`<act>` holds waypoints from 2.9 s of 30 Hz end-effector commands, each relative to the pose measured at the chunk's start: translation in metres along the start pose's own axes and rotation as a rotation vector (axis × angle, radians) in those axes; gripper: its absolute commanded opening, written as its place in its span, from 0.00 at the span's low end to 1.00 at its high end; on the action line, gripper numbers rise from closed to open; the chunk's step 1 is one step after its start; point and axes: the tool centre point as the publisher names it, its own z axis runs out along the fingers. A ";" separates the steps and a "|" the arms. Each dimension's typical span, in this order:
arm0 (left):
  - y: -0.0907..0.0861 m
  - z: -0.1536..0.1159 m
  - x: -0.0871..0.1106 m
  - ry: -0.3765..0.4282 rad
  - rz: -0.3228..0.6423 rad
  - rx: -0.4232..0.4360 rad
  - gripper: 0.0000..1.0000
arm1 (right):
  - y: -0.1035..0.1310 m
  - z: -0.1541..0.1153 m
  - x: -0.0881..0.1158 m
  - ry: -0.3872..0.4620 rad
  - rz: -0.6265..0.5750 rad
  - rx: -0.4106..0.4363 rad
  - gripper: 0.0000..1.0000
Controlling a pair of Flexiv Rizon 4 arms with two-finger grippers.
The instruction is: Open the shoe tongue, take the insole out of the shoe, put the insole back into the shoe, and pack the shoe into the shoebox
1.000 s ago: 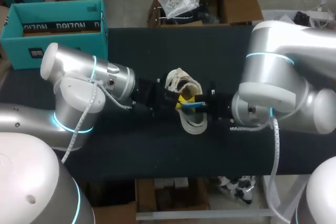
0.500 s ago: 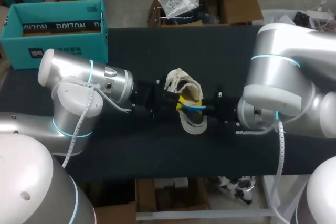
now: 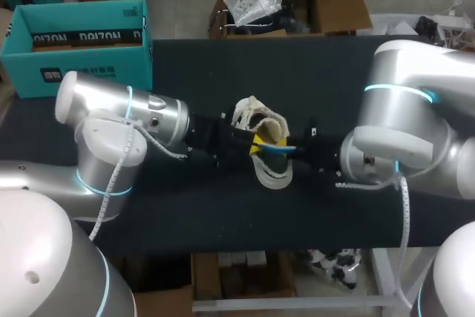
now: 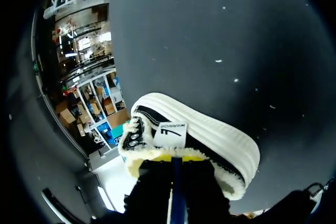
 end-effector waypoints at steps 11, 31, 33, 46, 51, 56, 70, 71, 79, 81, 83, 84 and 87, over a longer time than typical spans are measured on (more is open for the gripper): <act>-0.006 -0.006 -0.002 -0.034 -0.011 -0.006 0.61 | -0.001 -0.001 0.006 -0.052 -0.028 -0.050 0.00; -0.020 -0.006 -0.007 -0.061 0.001 0.028 0.18 | -0.006 0.009 0.005 -0.109 -0.046 -0.072 0.00; -0.020 -0.006 -0.007 -0.060 0.002 0.029 0.14 | -0.005 0.010 0.004 -0.112 -0.045 -0.072 0.00; -0.019 -0.002 -0.004 -0.050 0.005 0.033 0.00 | -0.005 -0.004 -0.001 -0.097 -0.009 -0.094 0.28; -0.018 -0.001 -0.004 -0.049 0.003 0.034 0.00 | -0.007 -0.022 -0.007 -0.072 0.003 -0.115 0.21; -0.017 0.000 -0.003 -0.052 0.000 0.036 0.00 | -0.008 -0.028 -0.009 -0.044 0.007 -0.109 0.06; -0.019 0.003 -0.002 -0.053 -0.004 0.040 0.00 | -0.017 -0.025 -0.006 -0.013 -0.008 -0.043 0.22; -0.019 0.003 -0.002 -0.053 -0.004 0.040 0.00 | -0.018 -0.026 -0.006 -0.006 -0.012 -0.040 0.15; -0.019 0.004 -0.001 -0.050 -0.007 0.035 0.00 | -0.018 -0.025 -0.003 0.001 -0.024 -0.037 0.00; -0.019 0.004 -0.001 -0.049 -0.008 0.035 0.41 | -0.016 -0.020 -0.002 -0.005 -0.025 -0.032 0.00; -0.020 0.002 -0.001 -0.049 -0.007 0.034 0.44 | -0.014 -0.016 -0.002 -0.008 -0.025 -0.031 0.00; -0.020 0.001 -0.001 -0.050 -0.007 0.033 0.43 | -0.013 -0.014 -0.001 -0.017 -0.027 -0.035 0.00; -0.020 -0.002 -0.001 -0.054 -0.009 0.030 0.38 | -0.011 -0.009 0.000 -0.024 -0.027 -0.034 0.00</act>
